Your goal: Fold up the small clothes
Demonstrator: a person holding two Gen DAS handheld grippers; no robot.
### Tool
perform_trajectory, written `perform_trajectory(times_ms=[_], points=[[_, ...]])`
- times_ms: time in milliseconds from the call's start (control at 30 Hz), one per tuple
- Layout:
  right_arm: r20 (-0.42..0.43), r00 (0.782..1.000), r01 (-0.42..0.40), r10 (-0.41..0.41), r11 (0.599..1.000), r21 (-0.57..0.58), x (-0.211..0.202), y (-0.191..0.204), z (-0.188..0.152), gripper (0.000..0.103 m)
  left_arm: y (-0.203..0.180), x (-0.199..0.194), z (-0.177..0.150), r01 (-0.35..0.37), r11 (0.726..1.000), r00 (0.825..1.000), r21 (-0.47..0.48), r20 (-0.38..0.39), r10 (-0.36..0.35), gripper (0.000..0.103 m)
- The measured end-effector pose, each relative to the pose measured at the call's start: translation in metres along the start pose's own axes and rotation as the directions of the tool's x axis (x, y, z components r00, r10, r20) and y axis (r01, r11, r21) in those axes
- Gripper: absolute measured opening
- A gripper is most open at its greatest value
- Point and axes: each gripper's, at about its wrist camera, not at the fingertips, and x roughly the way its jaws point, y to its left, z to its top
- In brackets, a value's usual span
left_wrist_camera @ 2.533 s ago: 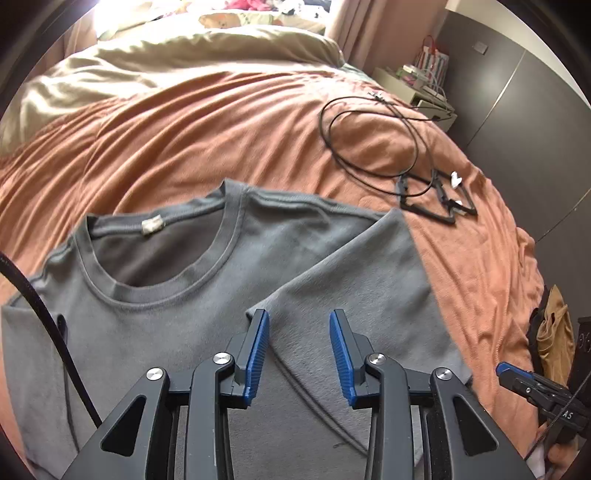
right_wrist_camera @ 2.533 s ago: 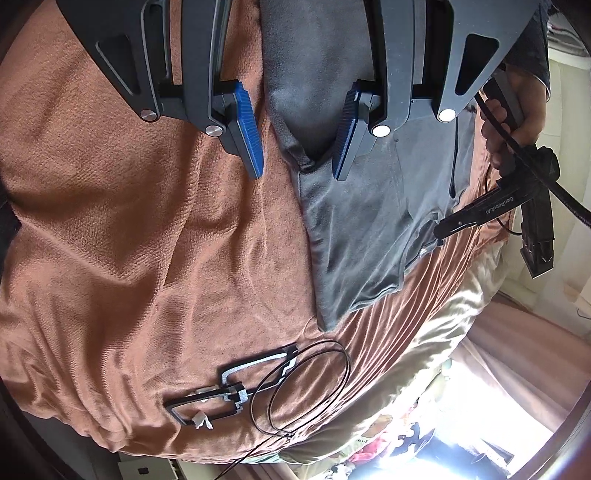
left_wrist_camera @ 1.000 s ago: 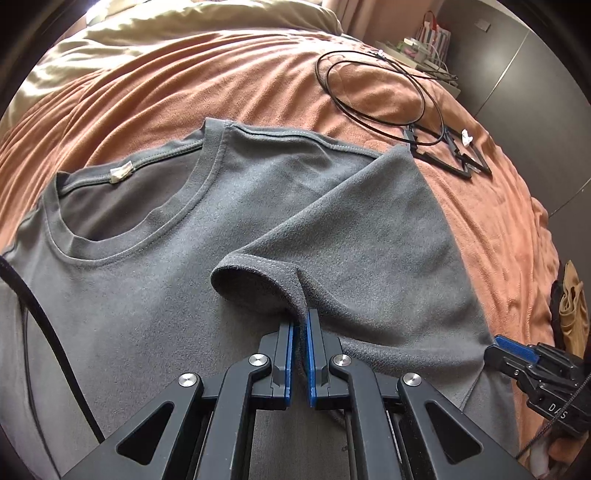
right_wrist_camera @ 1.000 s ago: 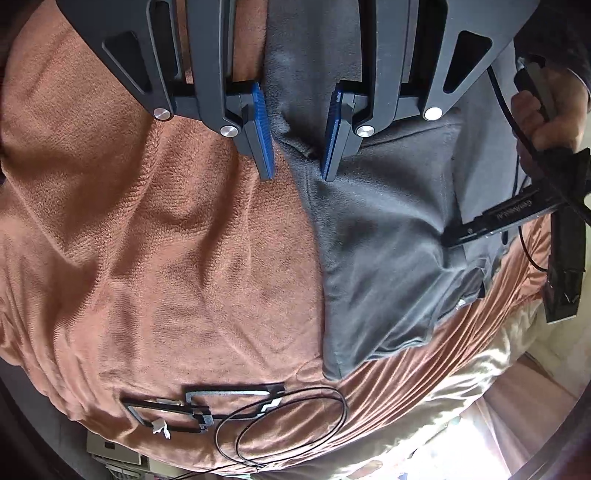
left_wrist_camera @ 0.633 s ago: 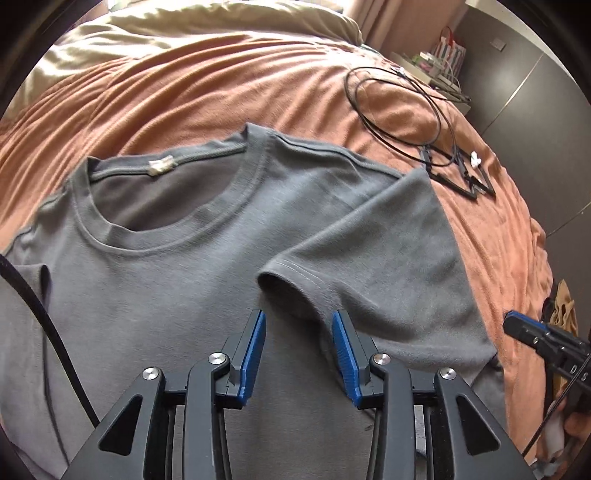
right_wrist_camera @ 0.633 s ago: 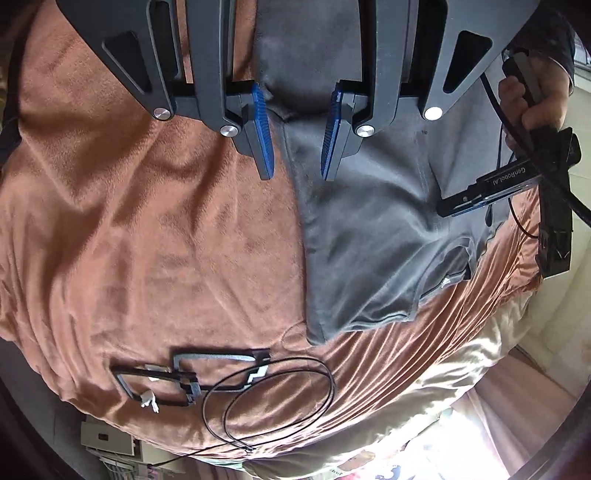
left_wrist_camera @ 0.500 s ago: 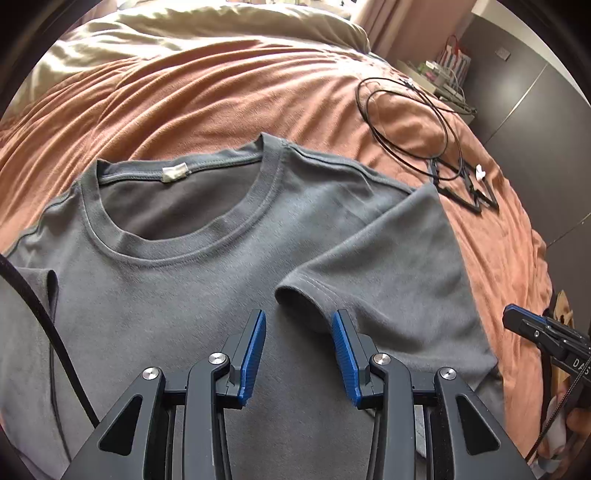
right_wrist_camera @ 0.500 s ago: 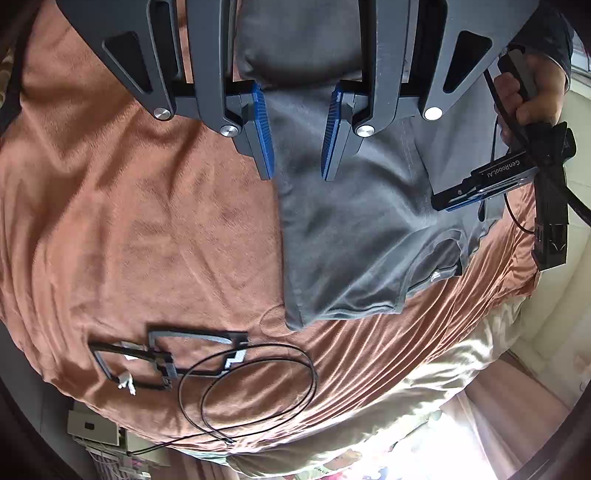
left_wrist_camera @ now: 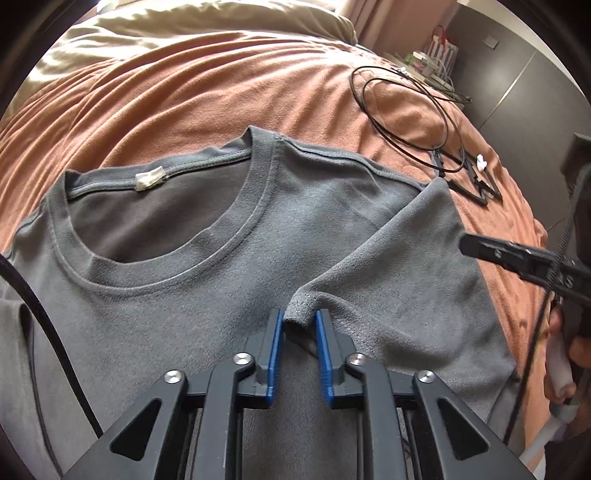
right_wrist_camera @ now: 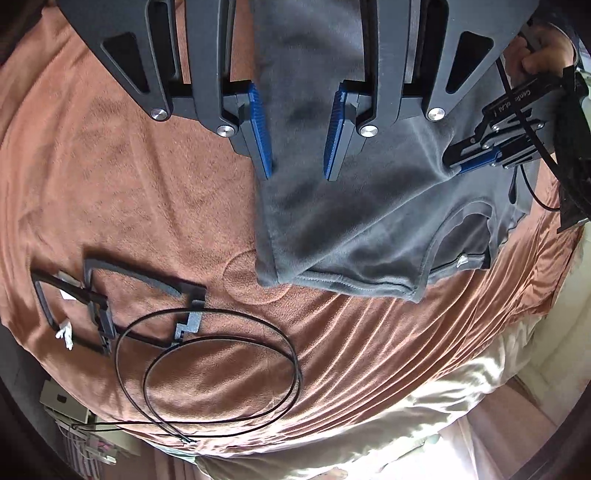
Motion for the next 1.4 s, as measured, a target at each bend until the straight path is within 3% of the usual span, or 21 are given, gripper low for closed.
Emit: perform_trajectory(times_ms=[167, 400, 467, 500, 567, 767, 900, 1133, 1267, 1400], points=[[-0.014, 0.999, 0.043, -0.043, 0.999, 0.008, 0.02, -0.002, 0.017, 0.026, -0.001, 0.002, 0.006, 0.013, 1.0, 1.0, 0.015, 0.012, -0.014, 0.008], [0.007, 0.999, 0.042, -0.042, 0.999, -0.032, 0.032, 0.006, 0.031, 0.026, -0.002, 0.002, 0.013, 0.029, 0.999, 0.999, 0.025, 0.029, -0.03, 0.006], [0.027, 0.996, 0.081, -0.079, 0.995, -0.057, 0.033, 0.007, 0.033, 0.019, -0.003, 0.002, 0.014, 0.027, 0.999, 0.999, 0.029, 0.032, -0.028, 0.006], [0.039, 0.994, 0.1, -0.098, 0.993, -0.057, 0.032, 0.007, 0.034, 0.008, -0.004, 0.001, 0.014, 0.028, 0.999, 0.999, 0.03, 0.035, -0.029, 0.006], [0.043, 0.993, 0.11, -0.109, 0.993, -0.029, 0.031, 0.0, 0.034, 0.005, -0.005, -0.001, 0.015, 0.028, 0.999, 0.999, 0.033, 0.044, -0.03, 0.006], [0.017, 0.984, 0.176, -0.177, 0.983, 0.052, 0.037, -0.028, 0.031, 0.004, -0.003, 0.011, 0.018, 0.004, 1.0, 1.0, 0.029, 0.011, -0.004, 0.007], [0.057, 0.993, 0.092, -0.099, 0.99, 0.107, 0.019, -0.039, 0.029, 0.005, 0.006, 0.004, 0.019, 0.008, 1.0, 1.0, -0.011, 0.017, -0.008, 0.015], [0.071, 0.996, 0.054, -0.056, 0.998, 0.021, 0.013, -0.01, 0.035, 0.005, 0.021, -0.017, 0.017, -0.021, 0.999, 0.998, -0.029, 0.051, 0.023, 0.017], [0.028, 0.995, 0.096, -0.095, 0.995, -0.019, 0.031, 0.0, 0.038, 0.007, 0.041, -0.03, 0.016, -0.039, 0.998, 0.998, -0.056, 0.052, 0.042, 0.017], [-0.01, 0.981, 0.194, -0.195, 0.98, -0.038, 0.061, -0.003, 0.044, 0.011, 0.066, -0.048, 0.01, -0.077, 0.995, 0.995, -0.067, 0.06, 0.081, 0.017]])
